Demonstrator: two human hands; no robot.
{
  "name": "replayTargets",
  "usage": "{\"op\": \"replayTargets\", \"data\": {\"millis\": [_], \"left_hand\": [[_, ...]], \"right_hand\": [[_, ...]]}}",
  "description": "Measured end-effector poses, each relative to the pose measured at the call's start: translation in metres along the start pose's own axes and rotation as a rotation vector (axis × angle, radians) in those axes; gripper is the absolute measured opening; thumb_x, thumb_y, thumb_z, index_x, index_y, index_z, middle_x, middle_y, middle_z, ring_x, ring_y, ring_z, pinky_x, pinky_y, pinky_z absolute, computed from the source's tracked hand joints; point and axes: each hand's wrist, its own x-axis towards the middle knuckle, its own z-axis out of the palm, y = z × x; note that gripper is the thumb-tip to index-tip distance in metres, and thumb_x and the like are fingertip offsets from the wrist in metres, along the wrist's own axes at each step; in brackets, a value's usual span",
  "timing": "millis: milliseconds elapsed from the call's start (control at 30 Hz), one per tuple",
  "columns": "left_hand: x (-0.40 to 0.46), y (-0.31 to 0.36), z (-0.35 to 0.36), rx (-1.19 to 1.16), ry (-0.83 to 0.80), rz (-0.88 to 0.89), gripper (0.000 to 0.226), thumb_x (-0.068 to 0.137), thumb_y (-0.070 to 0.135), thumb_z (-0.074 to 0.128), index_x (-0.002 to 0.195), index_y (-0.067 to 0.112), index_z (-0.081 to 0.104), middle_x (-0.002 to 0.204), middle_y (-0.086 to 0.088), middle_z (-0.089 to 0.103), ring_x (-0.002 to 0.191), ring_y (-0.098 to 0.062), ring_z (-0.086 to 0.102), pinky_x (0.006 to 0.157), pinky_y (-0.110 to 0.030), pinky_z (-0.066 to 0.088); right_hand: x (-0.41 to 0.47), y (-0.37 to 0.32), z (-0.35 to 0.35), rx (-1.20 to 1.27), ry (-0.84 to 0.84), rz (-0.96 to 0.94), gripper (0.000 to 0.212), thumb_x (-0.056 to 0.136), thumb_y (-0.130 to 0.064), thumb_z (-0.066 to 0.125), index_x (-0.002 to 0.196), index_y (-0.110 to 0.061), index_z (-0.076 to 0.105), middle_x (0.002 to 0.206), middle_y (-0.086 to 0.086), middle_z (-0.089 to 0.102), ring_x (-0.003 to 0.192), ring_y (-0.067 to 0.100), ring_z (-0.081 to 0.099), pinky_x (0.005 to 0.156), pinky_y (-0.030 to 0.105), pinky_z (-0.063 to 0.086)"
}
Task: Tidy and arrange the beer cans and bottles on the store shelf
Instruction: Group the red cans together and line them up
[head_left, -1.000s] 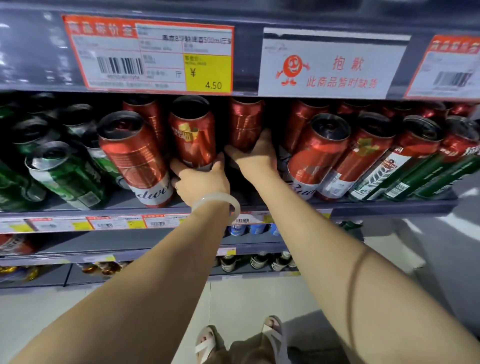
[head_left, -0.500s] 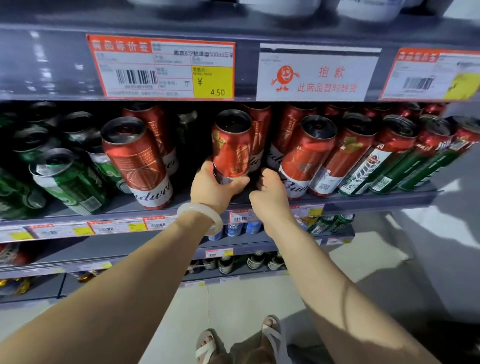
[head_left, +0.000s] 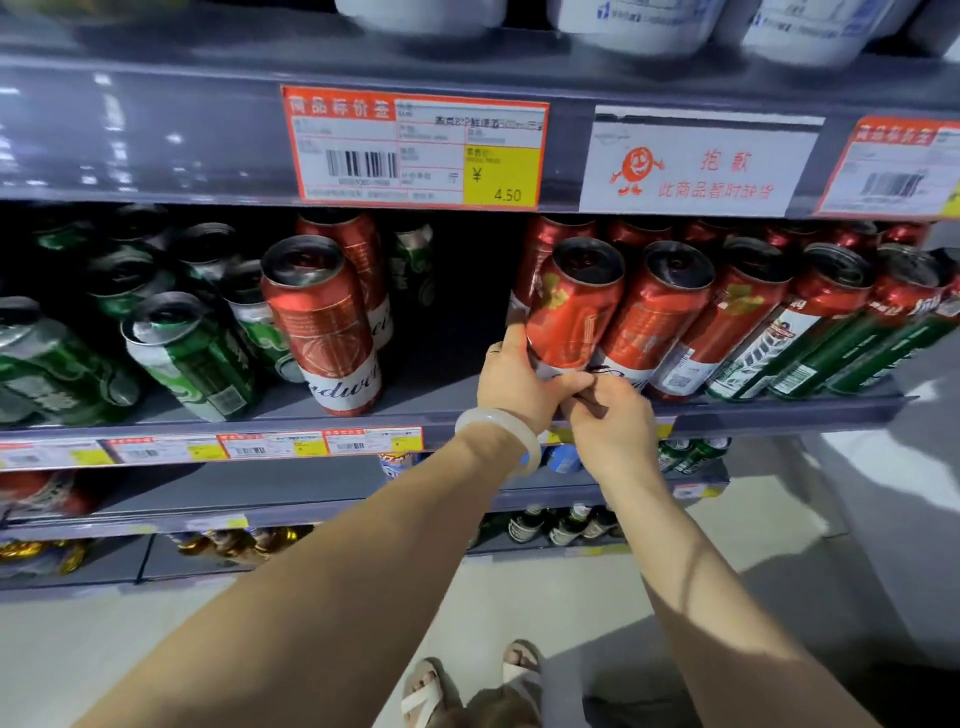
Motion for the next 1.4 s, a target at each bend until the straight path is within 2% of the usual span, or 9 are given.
{"op": "replayTargets", "data": {"millis": [133,300,367,433,533,667,933,1067,1400], "left_hand": [[-0.015,-0.004,-0.019,0.091,-0.041,0.028,0.071,0.075,0.025,0.074,0.134,0.008,0.037,0.132,-0.013,0.044,0.121,-0.023,0.045,0.099,-0.027,0.037],[-0.064,-0.037,-0.068,-0.066,0.588,0.182,0.020,0.077,0.023,0.065,0.095,0.018,0.057,0.095,0.003,0.054,0.087,-0.017,0.057,0.079,-0.021,0.045],[-0.069,-0.042,-0.087,-0.123,0.789,0.108,0.037,0.075,0.022,0.072,0.104,0.019,0.049,0.100,0.008,0.044,0.096,-0.018,0.051,0.087,-0.021,0.042],[-0.063,-0.045,-0.104,-0.134,0.872,-0.001,0.061,0.071,0.021,0.077,0.121,0.011,0.042,0.116,-0.001,0.041,0.113,-0.023,0.045,0.099,-0.027,0.036],[-0.045,-0.052,-0.124,-0.066,0.730,-0.122,0.084,0.067,0.028,0.080,0.135,0.010,0.032,0.134,-0.010,0.037,0.124,-0.023,0.040,0.106,-0.032,0.033],[-0.033,-0.062,-0.133,0.017,0.569,-0.027,0.053,0.067,0.025,0.078,0.107,0.026,0.044,0.112,-0.002,0.057,0.107,-0.023,0.055,0.094,-0.038,0.046],[-0.038,-0.056,-0.147,0.057,0.499,0.008,0.050,0.068,0.022,0.080,0.103,0.026,0.045,0.091,0.015,0.055,0.079,0.004,0.052,0.071,-0.009,0.039],[-0.042,-0.061,-0.146,0.045,0.557,0.024,0.048,0.070,0.019,0.078,0.101,0.027,0.042,0.093,0.011,0.055,0.080,0.011,0.048,0.066,0.005,0.034],[-0.043,-0.063,-0.149,0.022,0.545,0.037,0.049,0.069,0.017,0.079,0.102,0.025,0.043,0.093,0.011,0.056,0.081,0.004,0.054,0.069,-0.001,0.041]], "right_hand": [[-0.017,-0.007,0.007,0.087,0.020,-0.032,0.025,0.082,0.005,0.049,0.096,-0.012,0.062,0.083,-0.004,0.064,0.080,0.015,0.060,0.080,0.032,0.050],[-0.021,-0.048,0.040,0.195,-0.230,-0.185,0.026,0.088,-0.005,0.058,0.114,-0.007,0.058,0.098,-0.006,0.059,0.092,0.011,0.059,0.070,-0.001,0.041],[-0.009,-0.074,0.059,0.230,-0.308,-0.217,0.034,0.088,-0.014,0.061,0.120,-0.008,0.054,0.108,-0.002,0.057,0.097,0.010,0.055,0.070,-0.005,0.039],[0.005,-0.100,0.077,0.292,-0.296,-0.231,0.041,0.084,-0.013,0.065,0.122,-0.009,0.053,0.113,0.001,0.059,0.101,0.013,0.057,0.090,0.014,0.047],[0.027,-0.134,0.098,0.440,-0.305,-0.235,0.049,0.078,0.001,0.066,0.124,-0.006,0.052,0.116,0.005,0.061,0.102,0.017,0.058,0.098,0.031,0.045],[0.058,-0.150,0.114,0.366,-0.399,-0.308,0.058,0.071,0.005,0.068,0.125,-0.005,0.052,0.124,0.016,0.061,0.114,0.028,0.058,0.101,0.046,0.044],[0.067,-0.143,0.113,0.139,-0.659,-0.433,0.070,0.071,-0.002,0.073,0.132,-0.005,0.039,0.132,0.017,0.053,0.124,0.026,0.050,0.108,0.045,0.037],[0.059,-0.143,0.113,0.186,-0.560,-0.436,0.074,0.067,0.001,0.079,0.130,-0.001,0.041,0.132,0.015,0.053,0.118,0.018,0.050,0.093,0.016,0.036],[0.035,-0.130,0.100,0.166,-0.388,-0.318,0.069,0.063,-0.016,0.084,0.124,-0.018,0.050,0.113,0.000,0.064,0.101,0.017,0.060,0.091,0.031,0.048]]}}
